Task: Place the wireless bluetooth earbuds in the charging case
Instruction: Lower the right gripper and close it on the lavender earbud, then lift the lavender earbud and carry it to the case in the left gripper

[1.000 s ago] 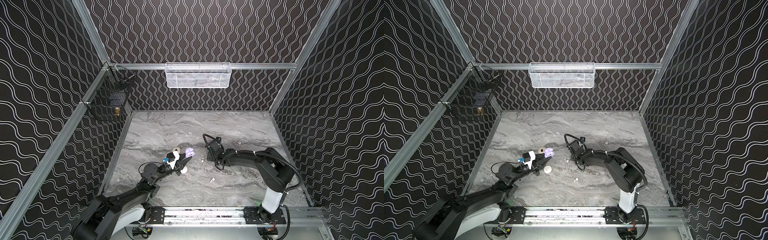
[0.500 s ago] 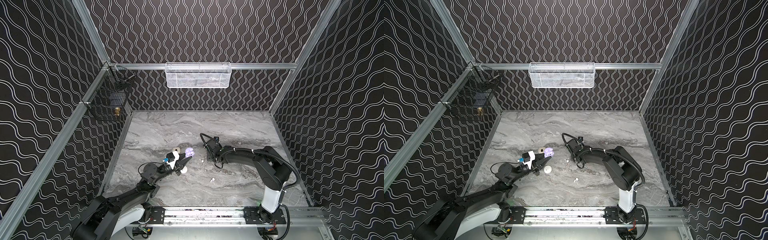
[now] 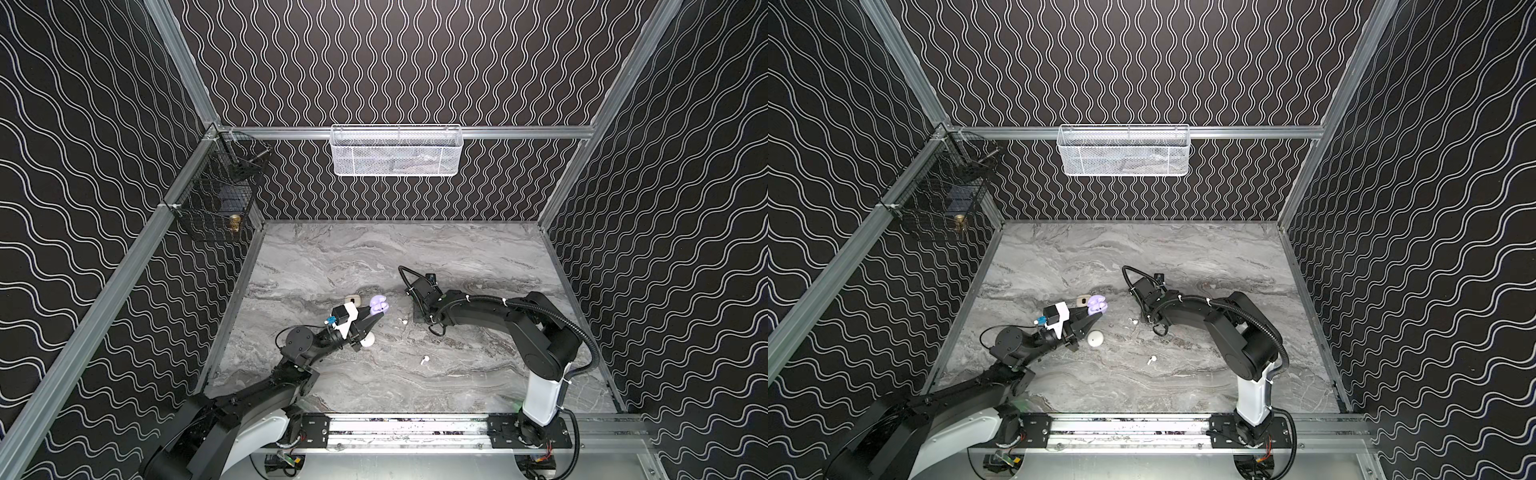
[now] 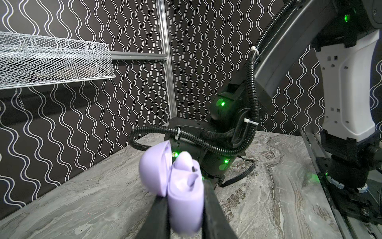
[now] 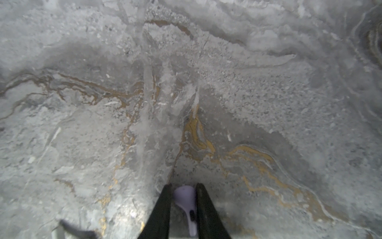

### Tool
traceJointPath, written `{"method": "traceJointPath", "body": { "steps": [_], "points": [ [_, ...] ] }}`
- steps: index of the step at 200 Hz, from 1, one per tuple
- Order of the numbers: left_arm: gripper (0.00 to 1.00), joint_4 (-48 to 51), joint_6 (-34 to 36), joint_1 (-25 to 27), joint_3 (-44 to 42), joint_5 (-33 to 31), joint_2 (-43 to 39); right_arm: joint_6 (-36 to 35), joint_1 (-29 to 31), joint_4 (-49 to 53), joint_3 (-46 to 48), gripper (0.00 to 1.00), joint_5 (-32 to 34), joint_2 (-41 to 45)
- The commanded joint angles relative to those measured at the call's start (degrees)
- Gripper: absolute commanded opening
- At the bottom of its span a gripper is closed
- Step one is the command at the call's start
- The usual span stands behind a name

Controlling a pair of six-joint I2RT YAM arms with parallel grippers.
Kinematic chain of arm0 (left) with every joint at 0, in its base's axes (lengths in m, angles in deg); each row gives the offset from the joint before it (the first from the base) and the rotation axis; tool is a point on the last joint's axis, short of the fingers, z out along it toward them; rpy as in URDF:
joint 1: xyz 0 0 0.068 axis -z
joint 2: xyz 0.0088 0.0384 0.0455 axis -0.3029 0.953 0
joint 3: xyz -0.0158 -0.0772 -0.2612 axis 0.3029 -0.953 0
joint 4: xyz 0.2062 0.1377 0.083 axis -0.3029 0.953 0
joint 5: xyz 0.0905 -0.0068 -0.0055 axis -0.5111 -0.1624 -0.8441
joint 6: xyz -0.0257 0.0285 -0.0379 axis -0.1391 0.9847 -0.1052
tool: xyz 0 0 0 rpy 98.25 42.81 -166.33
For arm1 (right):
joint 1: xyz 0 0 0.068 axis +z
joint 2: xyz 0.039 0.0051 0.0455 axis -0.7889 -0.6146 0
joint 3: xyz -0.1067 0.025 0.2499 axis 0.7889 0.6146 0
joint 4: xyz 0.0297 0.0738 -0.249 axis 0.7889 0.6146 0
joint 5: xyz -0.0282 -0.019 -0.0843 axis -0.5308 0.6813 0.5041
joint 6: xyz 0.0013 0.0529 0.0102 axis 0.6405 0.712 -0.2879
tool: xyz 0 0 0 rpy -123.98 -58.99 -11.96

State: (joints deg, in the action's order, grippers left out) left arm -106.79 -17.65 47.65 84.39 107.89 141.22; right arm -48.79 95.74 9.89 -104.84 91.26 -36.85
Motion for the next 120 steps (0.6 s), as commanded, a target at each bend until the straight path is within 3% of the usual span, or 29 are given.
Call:
{"method": "traceJointPath", "body": {
  "steps": [1, 61, 120],
  "points": [
    [0.0, -1.64, 0.62, -0.04, -0.08, 0.19, 0.08, 0.13, 0.15, 3.39, 0.33, 0.2, -1.22, -0.36],
    [0.0, -1.03, 0.68, 0.02, 0.14, 0.53, 0.2, 0.96, 0.2, 2.99, 1.58, 0.16, -0.3, 0.65],
    [0.0, -1.64, 1.03, 0.01, -0.14, 0.5, 0.07, 2.96, 0.83, 1.89, 4.34, 0.08, 1.84, 7.91]
  ]
}}
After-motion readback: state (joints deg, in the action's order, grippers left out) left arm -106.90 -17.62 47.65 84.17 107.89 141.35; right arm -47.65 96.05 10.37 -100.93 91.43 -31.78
